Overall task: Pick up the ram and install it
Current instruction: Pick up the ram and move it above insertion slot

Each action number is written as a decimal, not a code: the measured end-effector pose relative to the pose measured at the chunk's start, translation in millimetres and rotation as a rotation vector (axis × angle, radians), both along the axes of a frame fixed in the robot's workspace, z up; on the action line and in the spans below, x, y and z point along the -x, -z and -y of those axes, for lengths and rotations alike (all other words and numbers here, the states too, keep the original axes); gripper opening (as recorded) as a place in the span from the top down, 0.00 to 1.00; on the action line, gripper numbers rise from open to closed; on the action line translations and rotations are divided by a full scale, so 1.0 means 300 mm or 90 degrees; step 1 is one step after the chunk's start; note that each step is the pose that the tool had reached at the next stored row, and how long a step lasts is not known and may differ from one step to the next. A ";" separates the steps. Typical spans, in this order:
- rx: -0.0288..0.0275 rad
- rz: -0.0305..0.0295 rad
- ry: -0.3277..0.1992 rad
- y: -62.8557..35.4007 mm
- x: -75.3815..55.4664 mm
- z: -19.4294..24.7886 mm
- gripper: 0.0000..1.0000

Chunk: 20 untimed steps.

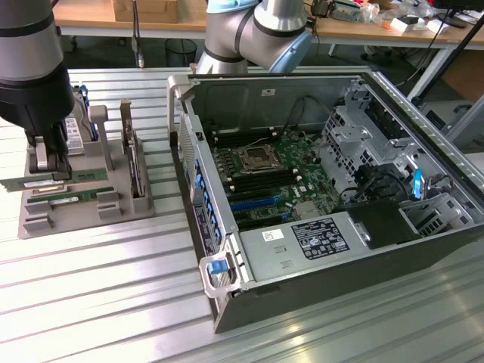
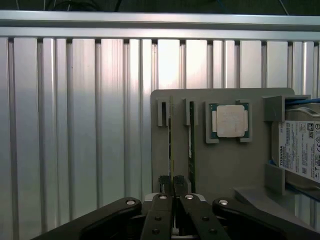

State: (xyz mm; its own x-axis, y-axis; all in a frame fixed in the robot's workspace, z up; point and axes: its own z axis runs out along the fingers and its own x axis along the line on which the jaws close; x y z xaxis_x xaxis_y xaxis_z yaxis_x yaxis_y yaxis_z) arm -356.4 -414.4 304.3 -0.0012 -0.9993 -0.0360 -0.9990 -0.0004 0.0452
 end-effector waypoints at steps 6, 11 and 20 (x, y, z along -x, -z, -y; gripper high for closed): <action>0.0000 0.0000 0.000 -0.041 0.000 0.000 0.88; 0.0000 0.0000 0.000 -0.079 0.000 0.000 0.88; 0.0000 0.0001 0.000 -0.113 0.000 0.000 0.88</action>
State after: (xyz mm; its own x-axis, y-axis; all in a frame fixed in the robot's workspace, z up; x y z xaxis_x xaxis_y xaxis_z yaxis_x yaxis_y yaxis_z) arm -356.4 -414.4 338.1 -0.0012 -0.9993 -0.0361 -0.9990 -0.0004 0.0451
